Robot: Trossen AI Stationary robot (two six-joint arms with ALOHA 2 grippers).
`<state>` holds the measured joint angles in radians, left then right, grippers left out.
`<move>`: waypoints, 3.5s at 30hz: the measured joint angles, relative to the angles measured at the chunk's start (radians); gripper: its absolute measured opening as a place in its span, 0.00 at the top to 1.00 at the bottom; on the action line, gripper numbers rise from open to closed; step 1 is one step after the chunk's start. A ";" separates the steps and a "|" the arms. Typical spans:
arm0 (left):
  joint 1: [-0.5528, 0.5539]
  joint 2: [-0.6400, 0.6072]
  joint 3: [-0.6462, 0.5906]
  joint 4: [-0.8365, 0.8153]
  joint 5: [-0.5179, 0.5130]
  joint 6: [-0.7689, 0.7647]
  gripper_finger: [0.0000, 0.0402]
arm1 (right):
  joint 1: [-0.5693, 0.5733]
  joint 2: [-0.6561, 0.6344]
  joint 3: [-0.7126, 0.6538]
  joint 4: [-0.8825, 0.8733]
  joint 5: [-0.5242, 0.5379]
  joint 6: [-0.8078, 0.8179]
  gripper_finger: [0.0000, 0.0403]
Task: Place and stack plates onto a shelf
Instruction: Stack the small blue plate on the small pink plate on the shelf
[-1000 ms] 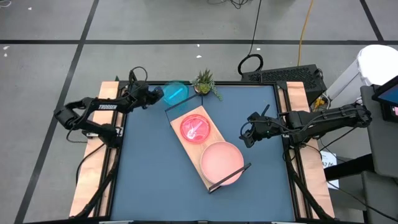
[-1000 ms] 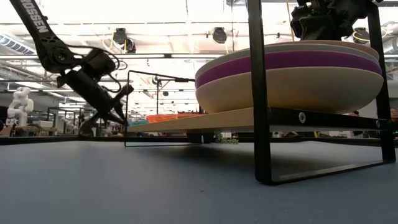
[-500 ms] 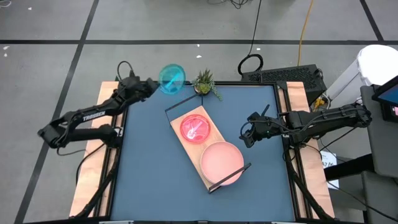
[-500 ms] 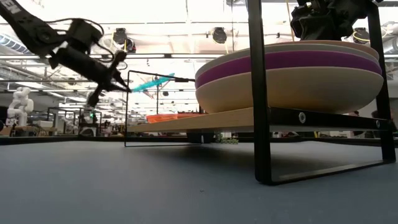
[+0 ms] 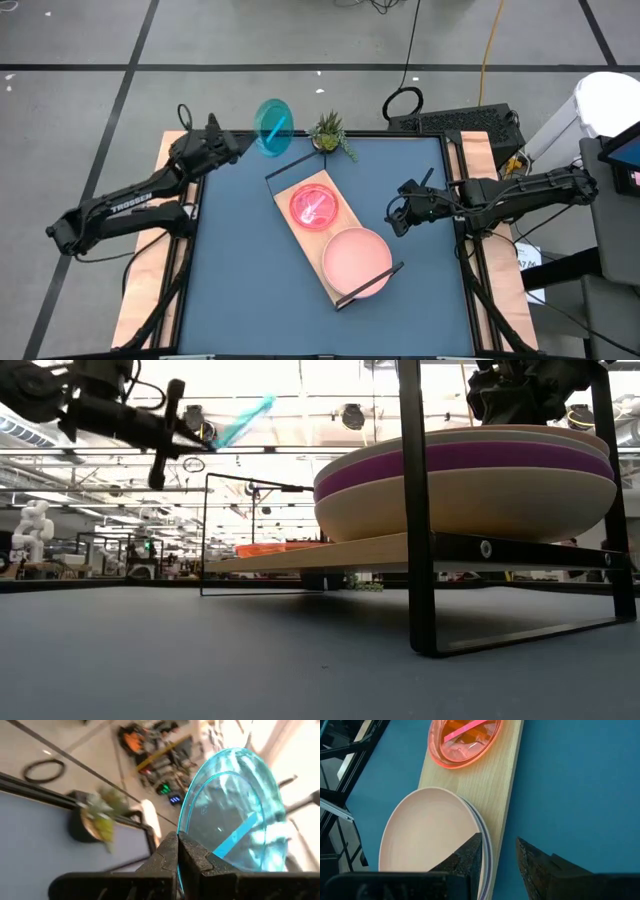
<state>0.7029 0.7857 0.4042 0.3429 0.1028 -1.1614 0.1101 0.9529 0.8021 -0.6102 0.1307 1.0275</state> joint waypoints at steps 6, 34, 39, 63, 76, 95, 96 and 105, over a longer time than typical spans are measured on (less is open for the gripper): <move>-0.130 -0.064 0.001 0.001 -0.003 0.002 0.99 | 0.000 0.000 0.000 0.000 0.000 0.000 0.75; -0.762 -0.025 0.144 -0.313 -0.602 -0.153 0.99 | 0.000 0.000 0.000 0.000 0.000 0.004 0.75; -0.825 0.062 0.144 -0.311 -0.655 -0.191 0.99 | 0.000 0.000 0.000 0.000 0.000 0.004 0.75; -0.878 0.410 0.144 -0.275 -0.705 -0.480 0.99 | 0.000 0.000 0.000 0.000 -0.003 -0.004 0.75; -0.853 0.554 0.143 -0.255 -0.720 -0.470 0.99 | 0.000 0.000 0.000 0.000 -0.004 -0.030 0.75; -0.846 0.655 0.143 -0.165 -0.726 -0.413 0.99 | 0.003 0.000 0.000 0.001 -0.005 -0.038 0.75; -0.846 0.655 0.143 -0.165 -0.728 -0.413 0.99 | 0.003 0.000 0.000 0.001 -0.005 -0.038 0.75; -0.812 0.655 0.143 -0.165 -0.729 -0.423 0.89 | 0.003 0.000 0.000 0.001 -0.005 -0.045 0.75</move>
<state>-0.1091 1.4406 0.5468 0.1774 -0.6259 -1.5848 0.1131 0.9531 0.8017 -0.6094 0.1261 0.9825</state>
